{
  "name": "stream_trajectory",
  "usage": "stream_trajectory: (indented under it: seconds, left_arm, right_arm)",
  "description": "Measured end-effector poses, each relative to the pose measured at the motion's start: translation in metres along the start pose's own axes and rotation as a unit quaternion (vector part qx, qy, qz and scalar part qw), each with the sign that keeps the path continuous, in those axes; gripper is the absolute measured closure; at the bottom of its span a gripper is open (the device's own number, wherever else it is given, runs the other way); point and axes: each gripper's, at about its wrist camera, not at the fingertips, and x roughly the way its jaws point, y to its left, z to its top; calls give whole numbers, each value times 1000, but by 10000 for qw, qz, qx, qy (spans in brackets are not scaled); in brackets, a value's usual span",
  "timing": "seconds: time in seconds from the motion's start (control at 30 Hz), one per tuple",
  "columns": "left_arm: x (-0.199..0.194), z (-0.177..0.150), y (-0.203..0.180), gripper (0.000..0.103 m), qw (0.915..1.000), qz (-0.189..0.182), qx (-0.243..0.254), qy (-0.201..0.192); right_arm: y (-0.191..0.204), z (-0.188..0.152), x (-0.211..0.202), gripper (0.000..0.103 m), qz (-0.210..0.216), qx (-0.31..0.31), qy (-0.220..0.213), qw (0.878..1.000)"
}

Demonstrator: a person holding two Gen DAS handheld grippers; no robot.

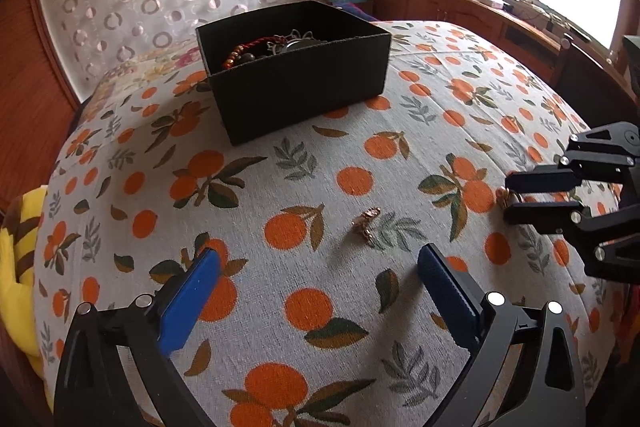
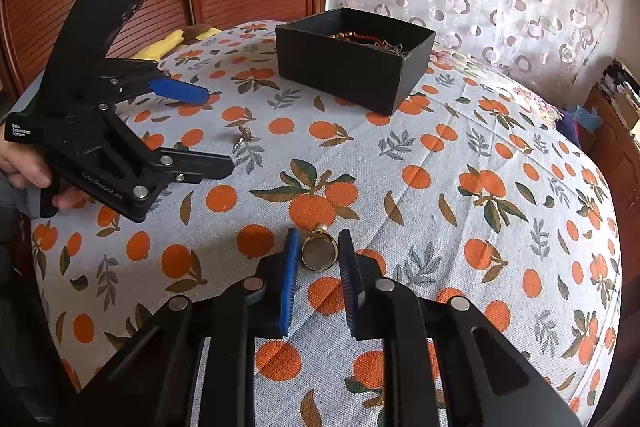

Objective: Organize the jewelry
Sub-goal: 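Close the left gripper on the small silver ring while the right gripper grasps the gold ring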

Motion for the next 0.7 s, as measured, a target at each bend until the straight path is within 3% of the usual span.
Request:
stream_trajectory:
  seconds: [0.17,0.23,0.3,0.47,0.53,0.6,0.7]
  left_arm:
    - [-2,1,-2,11,10000,-49,14,-59]
    - [-5,4,-6,24,9998,-134,13,-139]
    - [-7,7,-10,43,9997,-160,57,-200]
    - [-4,13,-17,70,9996,-188,132,-176]
    - [-3,14,-18,75,9995,-200,137,-200]
    - [-3,13,-17,91,9994,-242,125,-216]
    - [-4,14,-15,90,9994,-230,56,-240]
  right_arm:
    - [0,0,0,81,2,-3,-1,10000]
    - [0,0,0,81,1,-2,-1,10000]
    - [0,0,0,81,1,-1,1,10000]
    - [-1,0,0,81,3,4,-1,10000]
    - [-1,0,-1,81,-3,-2,-2,10000]
    - [-1,0,0,81,4,1,-1,10000]
    - [-1,2,0,81,-102,-58,-14,9999]
